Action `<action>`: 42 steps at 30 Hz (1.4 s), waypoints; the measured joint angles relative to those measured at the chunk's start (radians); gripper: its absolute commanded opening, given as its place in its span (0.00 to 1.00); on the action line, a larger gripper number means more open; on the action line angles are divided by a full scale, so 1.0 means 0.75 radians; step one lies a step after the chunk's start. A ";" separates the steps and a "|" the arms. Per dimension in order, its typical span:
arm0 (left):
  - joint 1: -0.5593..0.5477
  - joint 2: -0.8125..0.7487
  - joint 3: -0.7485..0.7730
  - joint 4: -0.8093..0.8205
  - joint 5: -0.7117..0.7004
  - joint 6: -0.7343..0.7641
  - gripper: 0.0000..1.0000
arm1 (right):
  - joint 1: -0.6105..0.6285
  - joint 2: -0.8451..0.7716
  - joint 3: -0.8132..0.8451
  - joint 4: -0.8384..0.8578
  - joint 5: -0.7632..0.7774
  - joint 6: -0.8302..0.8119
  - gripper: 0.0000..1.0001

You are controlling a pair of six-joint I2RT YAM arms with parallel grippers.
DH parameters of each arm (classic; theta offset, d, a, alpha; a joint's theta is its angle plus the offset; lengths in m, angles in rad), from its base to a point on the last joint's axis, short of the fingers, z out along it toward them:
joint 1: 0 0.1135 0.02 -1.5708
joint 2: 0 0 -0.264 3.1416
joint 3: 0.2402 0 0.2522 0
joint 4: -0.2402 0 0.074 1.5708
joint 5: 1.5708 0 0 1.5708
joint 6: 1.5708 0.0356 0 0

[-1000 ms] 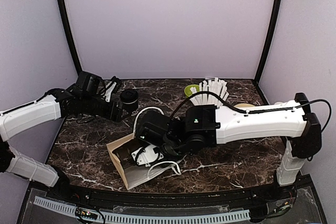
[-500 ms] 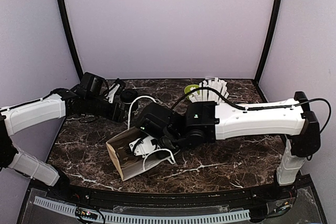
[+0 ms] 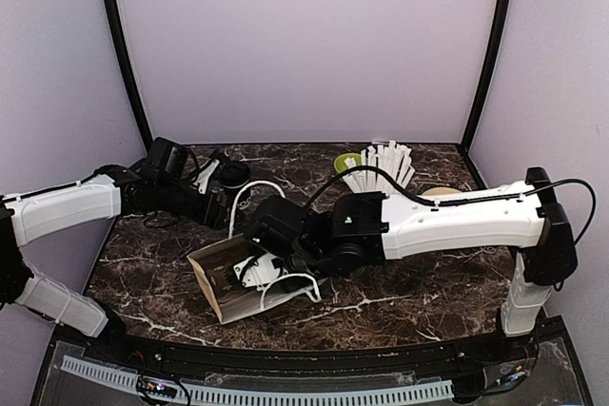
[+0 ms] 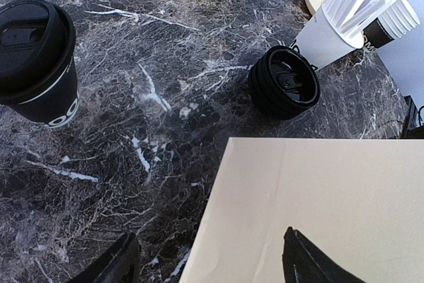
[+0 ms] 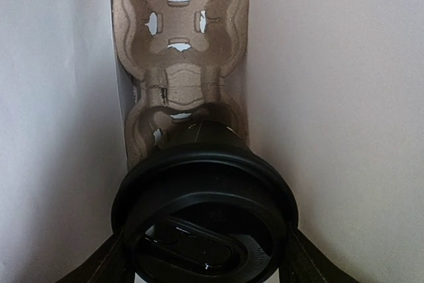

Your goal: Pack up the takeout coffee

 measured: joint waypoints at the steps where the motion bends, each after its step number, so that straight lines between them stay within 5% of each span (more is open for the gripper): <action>1: 0.000 0.000 0.000 0.001 0.001 0.002 0.76 | 0.000 0.000 -0.001 0.001 0.001 0.002 0.49; 42: 0.000 0.017 -0.010 0.070 0.049 0.028 0.77 | 0.045 -0.020 -0.136 0.100 0.121 0.093 0.48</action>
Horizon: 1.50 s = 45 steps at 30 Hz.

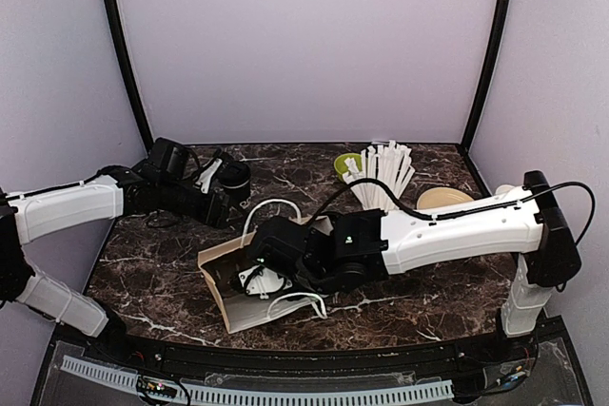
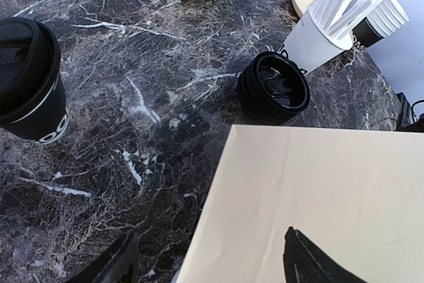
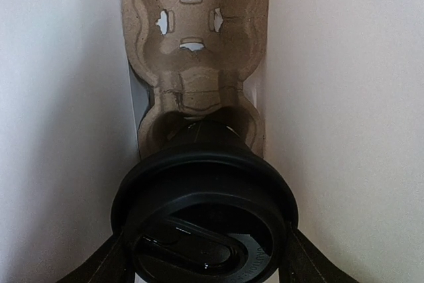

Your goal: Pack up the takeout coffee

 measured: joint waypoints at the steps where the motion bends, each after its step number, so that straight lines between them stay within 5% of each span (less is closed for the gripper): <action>1: 0.000 0.004 -0.001 0.000 0.002 0.000 0.77 | 0.000 0.000 0.000 -0.001 0.001 0.000 0.47; 22: 0.000 0.183 0.009 0.060 -0.007 0.009 0.78 | -0.014 0.000 0.043 -0.019 -0.020 0.012 0.47; 45: 0.006 0.343 0.045 0.238 0.270 -0.007 0.72 | -0.081 0.008 0.021 0.023 -0.015 -0.010 0.47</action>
